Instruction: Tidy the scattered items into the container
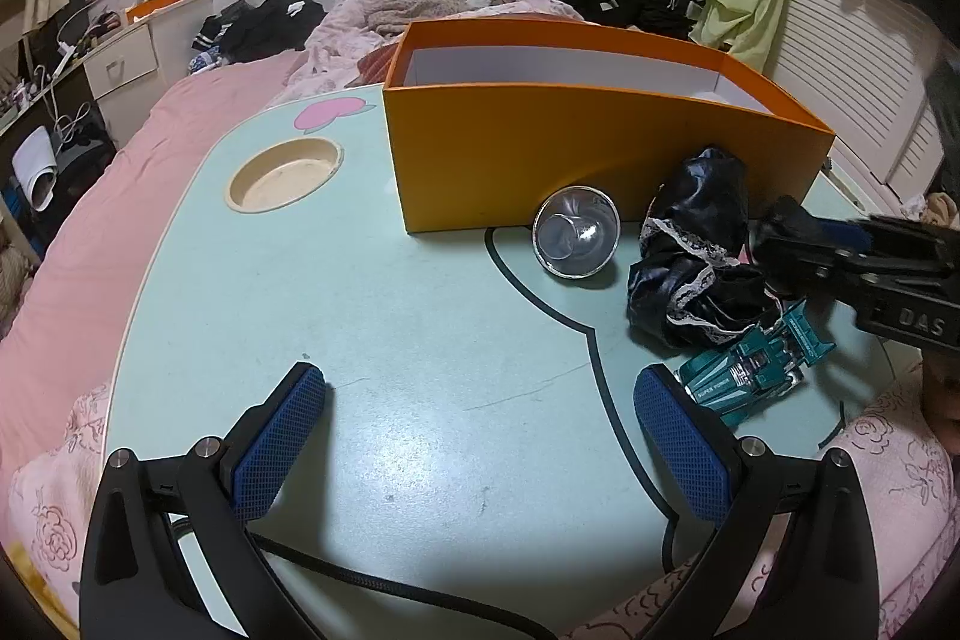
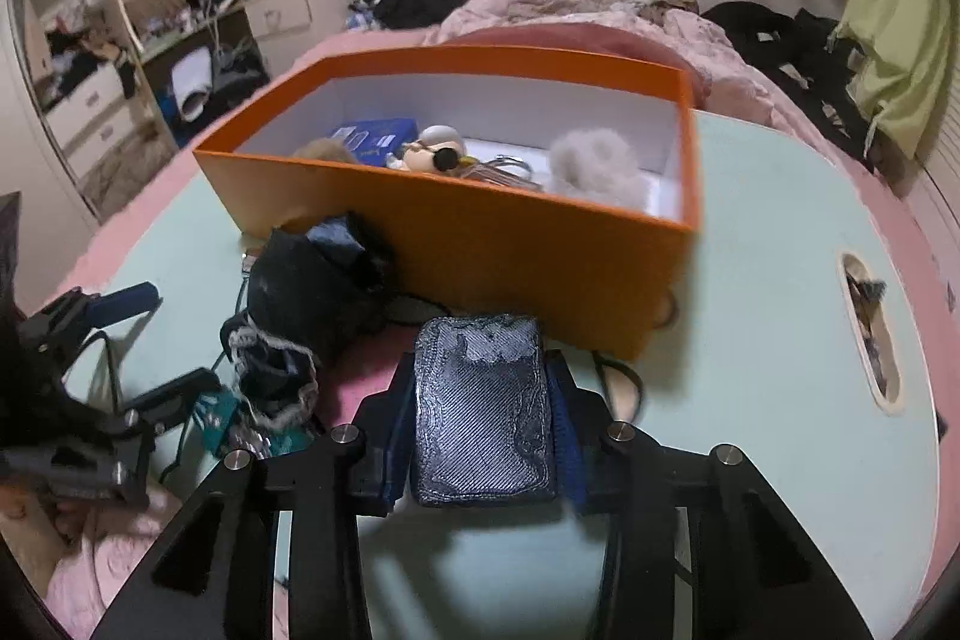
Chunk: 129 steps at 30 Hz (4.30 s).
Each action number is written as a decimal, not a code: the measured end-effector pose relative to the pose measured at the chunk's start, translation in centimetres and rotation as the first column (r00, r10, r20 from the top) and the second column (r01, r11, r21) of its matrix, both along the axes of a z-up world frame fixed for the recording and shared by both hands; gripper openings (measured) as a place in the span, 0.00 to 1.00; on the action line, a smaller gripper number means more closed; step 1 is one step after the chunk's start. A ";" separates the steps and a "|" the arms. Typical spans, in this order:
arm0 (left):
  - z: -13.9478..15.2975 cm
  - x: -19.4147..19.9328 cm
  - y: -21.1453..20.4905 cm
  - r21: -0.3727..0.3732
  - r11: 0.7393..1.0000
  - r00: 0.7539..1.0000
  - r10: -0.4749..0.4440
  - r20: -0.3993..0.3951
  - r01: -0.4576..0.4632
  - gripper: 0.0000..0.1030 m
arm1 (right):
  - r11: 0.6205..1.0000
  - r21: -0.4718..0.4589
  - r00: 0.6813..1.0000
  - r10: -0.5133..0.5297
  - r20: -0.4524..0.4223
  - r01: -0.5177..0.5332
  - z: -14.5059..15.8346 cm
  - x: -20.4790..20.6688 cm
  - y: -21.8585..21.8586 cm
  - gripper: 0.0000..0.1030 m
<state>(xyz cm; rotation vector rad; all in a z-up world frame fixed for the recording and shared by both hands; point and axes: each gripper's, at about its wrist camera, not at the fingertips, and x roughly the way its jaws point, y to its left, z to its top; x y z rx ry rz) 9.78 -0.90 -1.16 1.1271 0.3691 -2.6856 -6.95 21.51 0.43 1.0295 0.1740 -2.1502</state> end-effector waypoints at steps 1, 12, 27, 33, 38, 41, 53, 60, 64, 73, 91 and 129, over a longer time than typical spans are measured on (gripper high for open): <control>0.1 0.0 -0.1 0.003 1.000 1.000 0.011 0.010 -0.011 1.00 | 1.000 -0.010 1.000 -0.011 -0.009 0.011 -0.1 0.1 0.8 0.37; 3.1 -4.4 -1.1 0.074 0.997 1.000 -0.025 -0.017 0.026 0.73 | 0.999 -0.039 0.999 -0.022 -0.025 0.021 -0.1 0.6 1.9 0.37; 3.8 -2.8 -0.7 0.052 0.998 0.997 -0.032 -0.076 0.036 0.29 | 0.992 -0.124 0.991 -0.052 -0.125 0.036 2.3 1.6 3.3 0.37; 7.8 -1.3 -0.9 0.024 0.998 0.985 -0.054 -0.166 0.058 0.29 | 0.970 -0.243 0.985 -0.050 -0.164 0.009 7.3 1.3 4.3 0.37; 11.8 -4.5 -1.5 -0.025 0.998 0.975 -0.066 -0.213 0.062 0.30 | 0.970 -0.244 0.974 -0.056 -0.221 0.001 10.9 -1.9 0.9 0.37; 11.9 -7.9 -2.7 0.009 0.998 0.981 -0.053 -0.188 0.055 0.39 | 0.974 -0.224 0.975 -0.072 -0.212 0.024 10.0 -4.1 -1.3 0.47; 0.8 -11.2 -7.9 0.384 0.922 0.997 0.071 -0.033 -0.053 1.00 | 0.996 -0.082 0.967 -0.063 -0.245 0.044 4.7 -3.0 -2.3 0.78; 2.2 -11.0 -5.6 0.169 0.983 0.992 0.087 -0.087 -0.071 1.00 | 0.995 -0.081 0.967 -0.071 -0.243 0.052 4.5 -2.9 -2.2 0.78; 4.5 -8.1 -5.6 0.129 0.990 0.981 0.087 -0.171 -0.065 0.99 | 0.994 -0.101 0.969 -0.071 -0.235 0.048 5.1 -2.4 -1.4 0.78; 3.8 -4.2 -4.0 0.042 0.999 0.999 0.012 -0.047 -0.010 1.00 | 0.999 -0.034 0.980 -0.023 -0.196 0.017 4.3 1.0 0.9 0.78; -0.7 -3.5 -2.6 -0.011 1.000 0.999 0.018 0.037 -0.018 1.00 | 0.994 0.107 0.999 0.001 -0.039 0.003 -2.3 0.4 0.0 0.99; -1.1 -1.5 -4.8 -0.007 0.981 0.979 0.196 0.053 -0.196 1.00 | 0.898 0.048 0.899 0.437 0.016 -0.438 -0.2 3.0 -7.5 0.31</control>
